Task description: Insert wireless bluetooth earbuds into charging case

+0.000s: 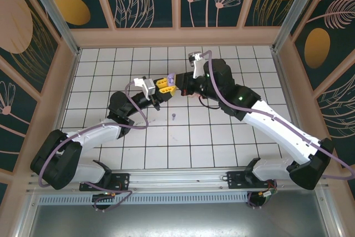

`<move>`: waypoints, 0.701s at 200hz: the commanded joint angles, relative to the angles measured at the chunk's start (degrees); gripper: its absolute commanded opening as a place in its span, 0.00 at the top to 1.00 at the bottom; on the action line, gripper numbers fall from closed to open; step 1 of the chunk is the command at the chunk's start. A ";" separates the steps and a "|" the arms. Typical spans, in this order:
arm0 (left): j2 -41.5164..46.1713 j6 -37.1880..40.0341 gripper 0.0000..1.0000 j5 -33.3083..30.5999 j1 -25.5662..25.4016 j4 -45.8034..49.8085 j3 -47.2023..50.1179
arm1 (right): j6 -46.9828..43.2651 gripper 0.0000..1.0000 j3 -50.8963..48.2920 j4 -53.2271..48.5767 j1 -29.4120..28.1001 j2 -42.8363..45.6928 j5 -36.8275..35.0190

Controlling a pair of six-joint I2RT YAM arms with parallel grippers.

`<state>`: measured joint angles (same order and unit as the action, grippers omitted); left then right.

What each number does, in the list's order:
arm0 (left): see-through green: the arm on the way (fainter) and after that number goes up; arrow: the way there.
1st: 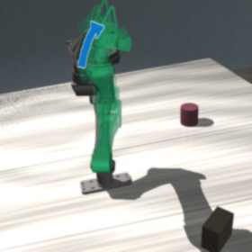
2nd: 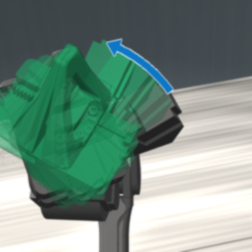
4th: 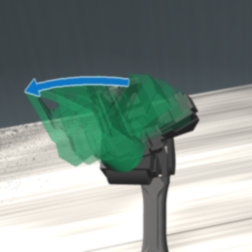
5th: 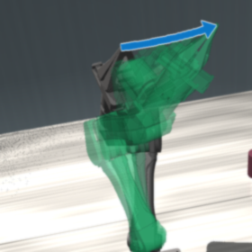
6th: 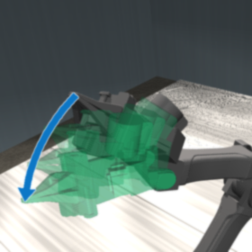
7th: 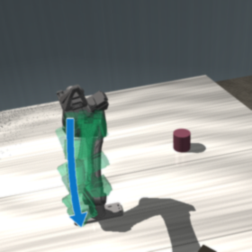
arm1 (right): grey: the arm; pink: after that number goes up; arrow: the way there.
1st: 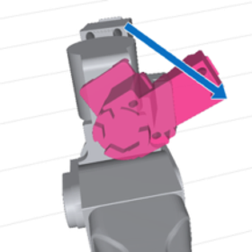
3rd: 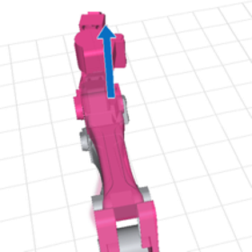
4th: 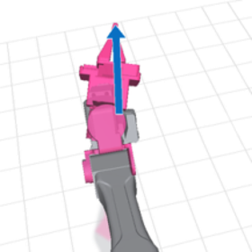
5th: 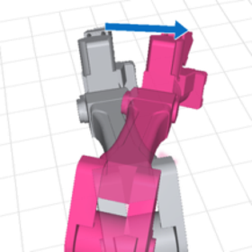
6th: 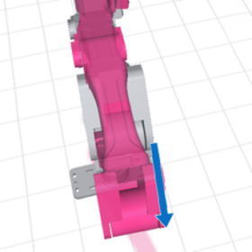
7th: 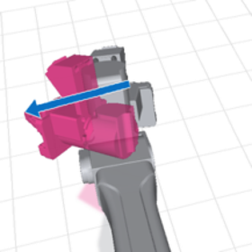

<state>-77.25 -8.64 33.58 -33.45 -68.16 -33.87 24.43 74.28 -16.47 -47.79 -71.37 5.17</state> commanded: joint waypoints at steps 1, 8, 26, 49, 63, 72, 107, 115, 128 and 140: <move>-0.06 0.01 1.00 0.40 -0.30 -0.85 -1.47 | 0.71 0.93 -1.07 1.88 1.26 4.17 -2.65; -0.03 0.03 1.00 0.22 -0.27 -0.93 -1.38 | 0.75 0.93 -1.16 1.71 1.43 4.73 -3.11; -0.02 0.01 1.00 0.00 -0.23 -1.05 -1.23 | 0.63 0.88 -0.99 1.20 1.52 5.44 -3.57; 0.00 -0.08 1.00 0.04 -0.30 -0.44 -1.29 | -0.91 0.56 -0.24 -0.12 1.47 5.28 -2.50; 0.08 -0.28 1.00 0.48 -0.25 0.13 -1.46 | -2.89 0.47 0.71 -1.69 1.47 4.72 -0.82; 0.11 -0.24 1.00 0.91 -0.29 0.22 -1.47 | -4.34 0.44 1.56 -2.98 1.47 4.19 0.57; -0.11 -0.79 1.00 5.36 -0.28 1.56 -2.49 | -10.94 0.45 3.10 -5.95 1.52 2.87 6.25; -0.26 -1.15 1.00 6.65 -0.29 1.92 -2.81 | -12.00 0.45 3.23 -6.31 1.48 2.67 6.88; -0.36 -1.80 1.00 8.18 -0.30 2.28 -3.32 | -13.45 0.47 3.54 -6.94 1.47 2.39 7.74; -0.60 -2.21 1.00 8.85 -0.23 2.72 -3.66 | -13.96 0.48 3.83 -7.24 1.56 2.01 8.16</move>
<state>-77.28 -9.19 38.41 -33.45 -65.67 -35.35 14.83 75.83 -21.71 -46.44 -68.55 10.04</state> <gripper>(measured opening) 0.212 0.529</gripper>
